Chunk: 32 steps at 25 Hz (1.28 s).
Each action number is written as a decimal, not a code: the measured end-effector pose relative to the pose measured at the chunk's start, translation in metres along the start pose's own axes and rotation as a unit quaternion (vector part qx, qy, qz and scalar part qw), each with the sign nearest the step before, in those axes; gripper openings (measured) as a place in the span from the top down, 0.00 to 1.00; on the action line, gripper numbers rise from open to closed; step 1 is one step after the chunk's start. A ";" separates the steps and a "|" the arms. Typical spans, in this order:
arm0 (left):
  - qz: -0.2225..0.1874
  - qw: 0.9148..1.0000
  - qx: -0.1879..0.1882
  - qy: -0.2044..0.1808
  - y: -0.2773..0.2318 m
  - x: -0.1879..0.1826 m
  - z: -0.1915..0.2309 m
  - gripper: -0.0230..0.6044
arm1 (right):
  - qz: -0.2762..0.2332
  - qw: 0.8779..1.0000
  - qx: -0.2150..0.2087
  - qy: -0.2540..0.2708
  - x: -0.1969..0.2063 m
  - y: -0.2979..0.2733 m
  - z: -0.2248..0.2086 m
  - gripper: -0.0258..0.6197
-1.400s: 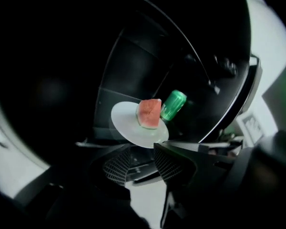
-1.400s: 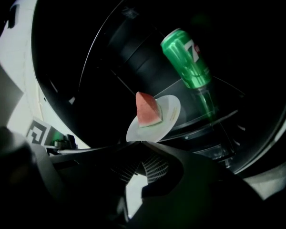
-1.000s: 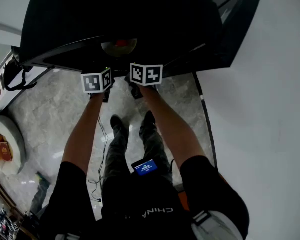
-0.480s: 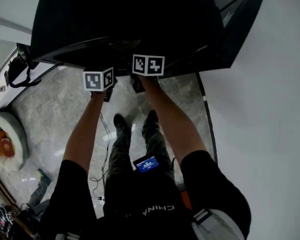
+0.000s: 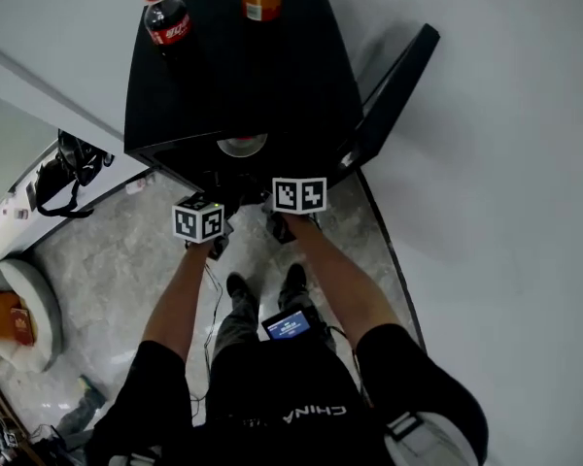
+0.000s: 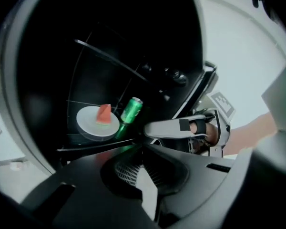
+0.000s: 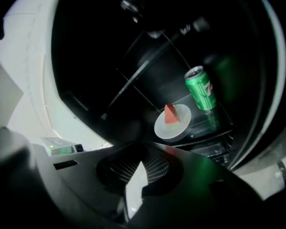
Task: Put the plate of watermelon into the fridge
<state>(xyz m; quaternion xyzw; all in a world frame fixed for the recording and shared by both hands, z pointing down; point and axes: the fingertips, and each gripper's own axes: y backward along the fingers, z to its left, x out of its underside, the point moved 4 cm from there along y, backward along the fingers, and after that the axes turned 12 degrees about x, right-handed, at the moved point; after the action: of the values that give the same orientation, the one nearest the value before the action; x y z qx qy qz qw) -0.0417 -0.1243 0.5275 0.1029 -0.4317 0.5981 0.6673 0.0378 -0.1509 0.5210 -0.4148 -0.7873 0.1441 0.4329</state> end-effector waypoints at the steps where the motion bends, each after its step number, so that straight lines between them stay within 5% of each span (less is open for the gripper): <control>1: -0.008 1.000 0.009 0.003 0.003 -0.001 -0.007 0.94 | -0.001 1.000 0.002 0.004 0.000 0.009 0.004 0.93; 14: -0.154 0.984 0.069 0.056 0.053 0.003 -0.074 0.94 | -0.037 0.999 -0.001 -0.005 0.026 0.104 0.005 0.93; 22: -0.163 0.983 0.074 0.035 0.053 -0.008 -0.098 0.94 | -0.053 0.998 -0.031 0.000 0.013 0.126 0.011 0.93; 32: -0.187 0.980 0.031 0.067 0.049 0.042 -0.133 0.94 | -0.024 0.998 -0.049 0.025 0.044 0.145 -0.009 0.93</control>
<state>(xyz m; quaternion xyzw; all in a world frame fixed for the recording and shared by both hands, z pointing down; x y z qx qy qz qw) -0.0287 0.0053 0.4573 0.1616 -0.3404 0.4810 0.7916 0.1099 -0.0286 0.4659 -0.4203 -0.7920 0.0844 0.4346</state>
